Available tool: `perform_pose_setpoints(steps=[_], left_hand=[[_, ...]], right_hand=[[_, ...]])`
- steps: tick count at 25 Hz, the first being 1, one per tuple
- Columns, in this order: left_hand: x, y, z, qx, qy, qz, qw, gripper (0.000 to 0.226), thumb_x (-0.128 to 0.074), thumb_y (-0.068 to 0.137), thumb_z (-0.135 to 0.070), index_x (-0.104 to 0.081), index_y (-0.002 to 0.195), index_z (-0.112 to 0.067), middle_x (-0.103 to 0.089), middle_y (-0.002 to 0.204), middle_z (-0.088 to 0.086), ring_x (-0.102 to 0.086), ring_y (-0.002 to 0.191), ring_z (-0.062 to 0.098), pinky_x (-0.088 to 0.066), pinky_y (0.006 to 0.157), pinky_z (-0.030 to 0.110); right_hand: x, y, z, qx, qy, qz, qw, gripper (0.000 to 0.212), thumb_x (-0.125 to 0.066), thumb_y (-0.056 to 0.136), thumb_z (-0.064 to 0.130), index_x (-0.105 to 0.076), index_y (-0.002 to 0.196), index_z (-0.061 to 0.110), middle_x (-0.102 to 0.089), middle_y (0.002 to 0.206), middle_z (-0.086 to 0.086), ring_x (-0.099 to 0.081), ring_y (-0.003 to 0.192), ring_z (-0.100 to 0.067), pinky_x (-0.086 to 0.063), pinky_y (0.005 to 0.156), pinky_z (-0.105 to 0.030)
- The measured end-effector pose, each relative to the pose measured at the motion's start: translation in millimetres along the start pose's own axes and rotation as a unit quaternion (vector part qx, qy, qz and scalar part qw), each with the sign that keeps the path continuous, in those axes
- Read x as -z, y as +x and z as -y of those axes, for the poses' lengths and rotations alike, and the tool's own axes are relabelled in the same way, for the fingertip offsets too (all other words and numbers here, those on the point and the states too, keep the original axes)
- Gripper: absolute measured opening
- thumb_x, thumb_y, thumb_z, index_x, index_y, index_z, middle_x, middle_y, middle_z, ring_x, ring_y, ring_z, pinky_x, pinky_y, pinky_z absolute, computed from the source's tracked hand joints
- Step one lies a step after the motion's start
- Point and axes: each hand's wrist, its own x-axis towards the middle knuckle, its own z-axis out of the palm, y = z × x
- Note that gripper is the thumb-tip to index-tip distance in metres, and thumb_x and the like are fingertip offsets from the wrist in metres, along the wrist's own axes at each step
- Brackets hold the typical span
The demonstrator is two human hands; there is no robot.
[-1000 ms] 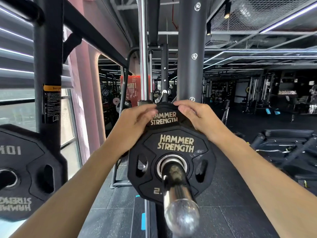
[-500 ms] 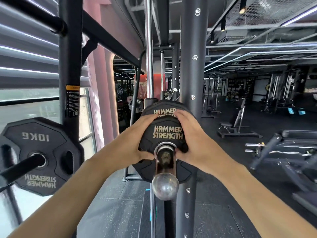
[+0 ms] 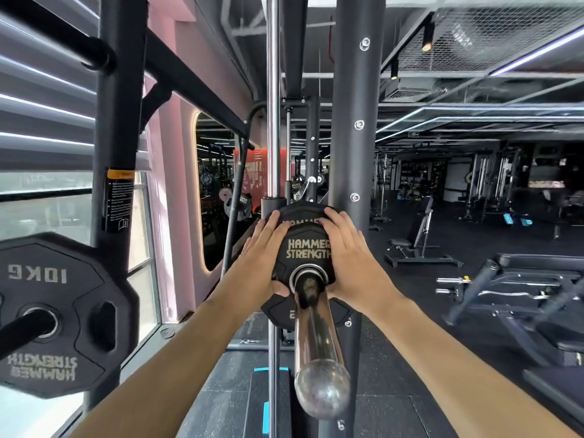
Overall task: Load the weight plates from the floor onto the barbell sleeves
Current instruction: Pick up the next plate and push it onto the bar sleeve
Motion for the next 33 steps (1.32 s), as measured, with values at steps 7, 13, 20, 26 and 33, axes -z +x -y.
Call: perform_pose_setpoints(steps=[7, 13, 20, 26, 33], left_hand=[[-18, 22, 14, 0.022, 0.006, -0.016, 1.000, 0.124, -0.090, 0.068, -0.016, -0.007, 0.160, -0.022, 0.022, 0.162, -0.018, 0.011, 0.154, 0.022, -0.014, 0.124, 0.054], [-24, 24, 23, 0.009, -0.025, -0.043, 0.999, 0.126, -0.094, 0.060, -0.013, -0.016, 0.158, -0.023, 0.009, 0.165, -0.020, -0.002, 0.155, 0.020, -0.029, 0.120, 0.052], [-26, 24, 26, 0.006, -0.038, -0.060, 0.997, 0.124, -0.095, 0.058, -0.012, -0.021, 0.157, -0.024, 0.002, 0.165, -0.021, -0.004, 0.155, 0.020, -0.030, 0.119, 0.053], [-22, 21, 19, 0.011, -0.026, -0.052, 0.998, 0.121, -0.092, 0.064, -0.011, -0.017, 0.158, -0.023, 0.005, 0.165, -0.020, -0.001, 0.155, 0.018, -0.030, 0.119, 0.052], [-9, 16, 7, 0.023, 0.058, -0.029, 0.998, 0.118, -0.087, 0.074, -0.033, -0.006, 0.159, -0.025, 0.007, 0.165, -0.015, -0.008, 0.154, 0.022, -0.044, 0.109, 0.052]], right_hand=[[-15, 22, -8, -0.014, -0.058, 0.006, 0.998, 0.137, -0.092, 0.061, 0.039, 0.001, 0.159, 0.014, 0.009, 0.167, 0.004, 0.016, 0.153, -0.022, -0.009, 0.122, -0.060], [-19, 25, -14, -0.014, -0.062, 0.009, 0.998, 0.139, -0.092, 0.059, 0.040, 0.002, 0.159, 0.022, 0.011, 0.166, 0.008, 0.015, 0.153, -0.025, -0.012, 0.120, -0.063], [-22, 27, -19, -0.013, -0.079, 0.004, 0.997, 0.138, -0.092, 0.057, 0.045, 0.000, 0.158, 0.029, 0.010, 0.164, 0.012, -0.002, 0.152, -0.035, -0.022, 0.117, -0.060], [-19, 27, -17, -0.017, -0.098, 0.008, 0.995, 0.136, -0.091, 0.058, 0.048, -0.001, 0.157, 0.024, 0.010, 0.164, 0.009, -0.006, 0.150, -0.036, -0.025, 0.116, -0.056], [-7, 23, -8, -0.023, -0.094, 0.043, 0.994, 0.130, -0.090, 0.065, 0.040, 0.000, 0.158, 0.021, 0.012, 0.165, 0.009, -0.004, 0.151, -0.038, -0.024, 0.118, -0.059]])
